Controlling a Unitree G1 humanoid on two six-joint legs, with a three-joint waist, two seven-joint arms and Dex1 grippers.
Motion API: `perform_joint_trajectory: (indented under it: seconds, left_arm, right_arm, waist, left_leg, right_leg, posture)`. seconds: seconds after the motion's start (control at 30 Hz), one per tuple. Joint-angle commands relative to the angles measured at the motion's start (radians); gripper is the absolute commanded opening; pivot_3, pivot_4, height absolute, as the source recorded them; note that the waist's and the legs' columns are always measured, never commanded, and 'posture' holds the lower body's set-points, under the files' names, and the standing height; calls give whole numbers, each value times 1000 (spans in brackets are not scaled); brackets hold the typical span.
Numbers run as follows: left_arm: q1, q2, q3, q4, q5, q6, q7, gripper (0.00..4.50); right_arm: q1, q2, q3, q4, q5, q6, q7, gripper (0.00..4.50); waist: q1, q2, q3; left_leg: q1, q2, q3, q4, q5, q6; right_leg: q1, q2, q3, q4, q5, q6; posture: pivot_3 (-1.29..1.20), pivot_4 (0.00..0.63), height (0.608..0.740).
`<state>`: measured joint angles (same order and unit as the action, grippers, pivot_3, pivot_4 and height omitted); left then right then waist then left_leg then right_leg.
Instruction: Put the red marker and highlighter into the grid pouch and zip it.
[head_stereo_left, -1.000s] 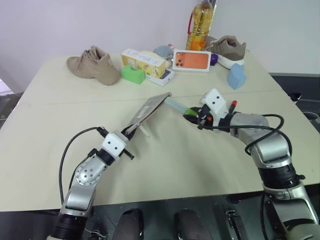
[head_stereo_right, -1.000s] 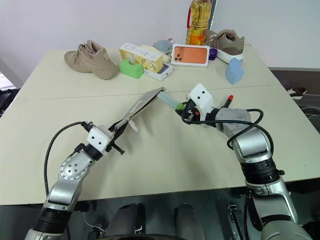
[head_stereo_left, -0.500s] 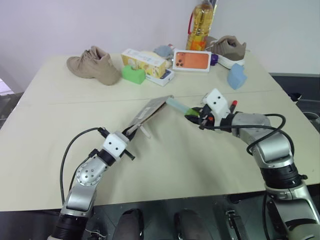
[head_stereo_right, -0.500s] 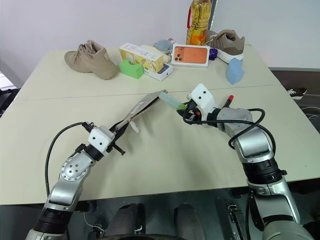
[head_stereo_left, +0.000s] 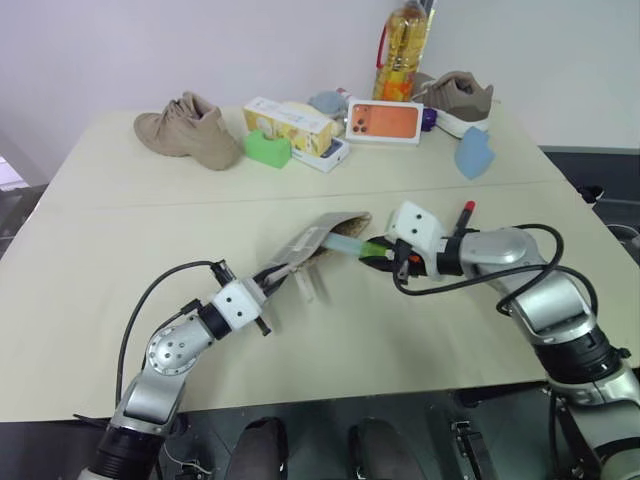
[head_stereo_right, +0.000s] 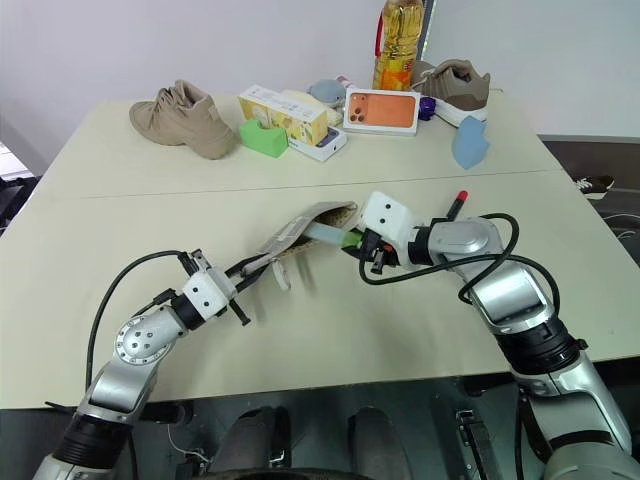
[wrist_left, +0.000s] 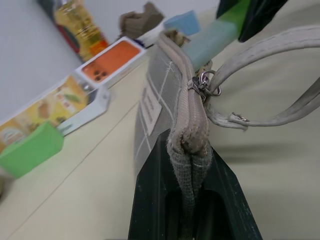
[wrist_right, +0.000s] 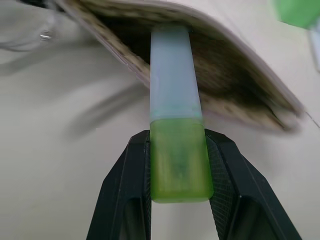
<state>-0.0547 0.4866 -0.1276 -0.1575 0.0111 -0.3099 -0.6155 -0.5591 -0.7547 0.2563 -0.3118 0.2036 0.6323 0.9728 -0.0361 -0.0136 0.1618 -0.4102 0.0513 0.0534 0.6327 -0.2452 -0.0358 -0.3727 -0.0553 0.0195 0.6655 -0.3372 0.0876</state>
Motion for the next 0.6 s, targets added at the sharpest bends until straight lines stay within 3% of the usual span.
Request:
perform_joint_trajectory:
  seconds: [0.03, 0.3, 0.53, 0.6]
  left_arm:
    - [-21, 35, -35, -8, -27, -69, -83, 0]
    - [-19, 77, -45, -5, -55, -88, -159, 0]
    - [-12, 68, -17, 10, -40, -70, -114, 0]
    - [-11, 60, -13, 19, -31, -64, -90, 0]
  right_arm:
    - [-2, -26, 18, -71, 21, -49, 78, 912]
    - [-13, -29, 41, -37, -36, -77, 89, 912]
    - [0, -51, -50, -22, -17, -90, 79, 4407]
    - [13, -57, -101, -22, 17, -84, 82, 4407]
  waist:
    - [-1, 0, 0]
    - [0, 0, 0]
    - [1, 0, 0]
    - [2, 0, 0]
  left_leg:
    - [0, 0, 0, 0, 0, 0]
    - [0, 0, 0, 1, 0, 0]
    - [0, 0, 0, 1, 0, 0]
    - [0, 0, 0, 1, 0, 0]
  right_leg:
    - [0, 0, 0, 0, 0, 0]
    - [0, 0, 0, 0, 0, 0]
    - [0, 0, 0, 0, 0, 0]
    - [1, 0, 0, 0, 0, 0]
  posture:
    - [0, 150, 740]
    - [0, 150, 740]
    - [0, 150, 740]
    - [0, 150, 740]
